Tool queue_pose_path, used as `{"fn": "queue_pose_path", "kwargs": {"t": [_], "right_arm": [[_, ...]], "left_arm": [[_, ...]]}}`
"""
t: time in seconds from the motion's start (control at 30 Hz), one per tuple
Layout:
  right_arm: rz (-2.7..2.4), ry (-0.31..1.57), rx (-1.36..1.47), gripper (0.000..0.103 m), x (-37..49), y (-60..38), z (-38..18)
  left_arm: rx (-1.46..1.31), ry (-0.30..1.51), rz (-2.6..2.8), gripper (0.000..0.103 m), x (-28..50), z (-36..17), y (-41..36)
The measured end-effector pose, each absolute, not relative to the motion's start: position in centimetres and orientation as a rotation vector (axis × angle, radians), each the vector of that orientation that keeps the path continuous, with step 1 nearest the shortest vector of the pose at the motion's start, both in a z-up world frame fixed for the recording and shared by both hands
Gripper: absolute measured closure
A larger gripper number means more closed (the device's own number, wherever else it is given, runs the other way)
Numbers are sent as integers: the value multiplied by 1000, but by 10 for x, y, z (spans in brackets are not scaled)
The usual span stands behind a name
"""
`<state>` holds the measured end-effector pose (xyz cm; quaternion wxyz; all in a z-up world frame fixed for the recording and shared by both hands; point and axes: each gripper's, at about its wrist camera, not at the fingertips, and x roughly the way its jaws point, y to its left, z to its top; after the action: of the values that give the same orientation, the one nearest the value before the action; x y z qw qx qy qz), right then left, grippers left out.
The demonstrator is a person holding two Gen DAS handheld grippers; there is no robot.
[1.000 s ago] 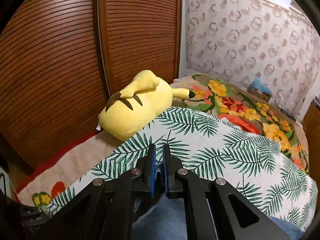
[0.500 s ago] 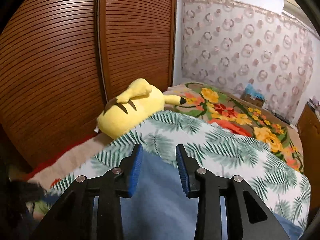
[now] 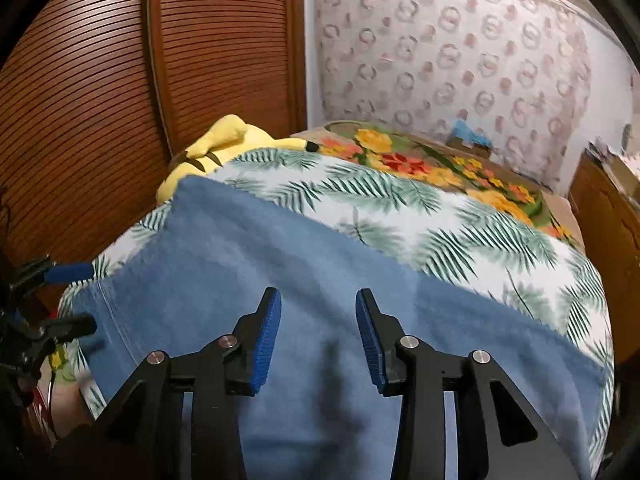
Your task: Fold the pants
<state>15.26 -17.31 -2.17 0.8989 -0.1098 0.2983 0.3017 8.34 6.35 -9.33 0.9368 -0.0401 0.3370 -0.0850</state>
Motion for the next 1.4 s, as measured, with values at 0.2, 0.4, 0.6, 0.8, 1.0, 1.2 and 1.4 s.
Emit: {"fn": "queue_pose_path", "kwargs": {"t": [0.2,0.4,0.6,0.8,1.0,1.2,1.4], "right_arm": [[610,666,-211,62,121,-209,-28],[618,699,-201,62,98,-221,-26],[661,731,-192,62,79,-226,-32],[693,754,-190,75,71,-233,-34],[709,731,-203,101,60,-239,-31],[716,721,-189,102,46,-248,-36],[721,722,-208,102,36,-245,-38]], "left_arm": [[-52,720,-201,28,90,-105,38],[-26,731,-189,28,90,-111,33],[-18,754,-179,28,92,-121,36],[6,754,-170,27,92,-123,35],[0,752,-156,26,92,-125,34],[24,755,-155,25,92,-127,30],[5,751,-174,25,91,-128,31]]}}
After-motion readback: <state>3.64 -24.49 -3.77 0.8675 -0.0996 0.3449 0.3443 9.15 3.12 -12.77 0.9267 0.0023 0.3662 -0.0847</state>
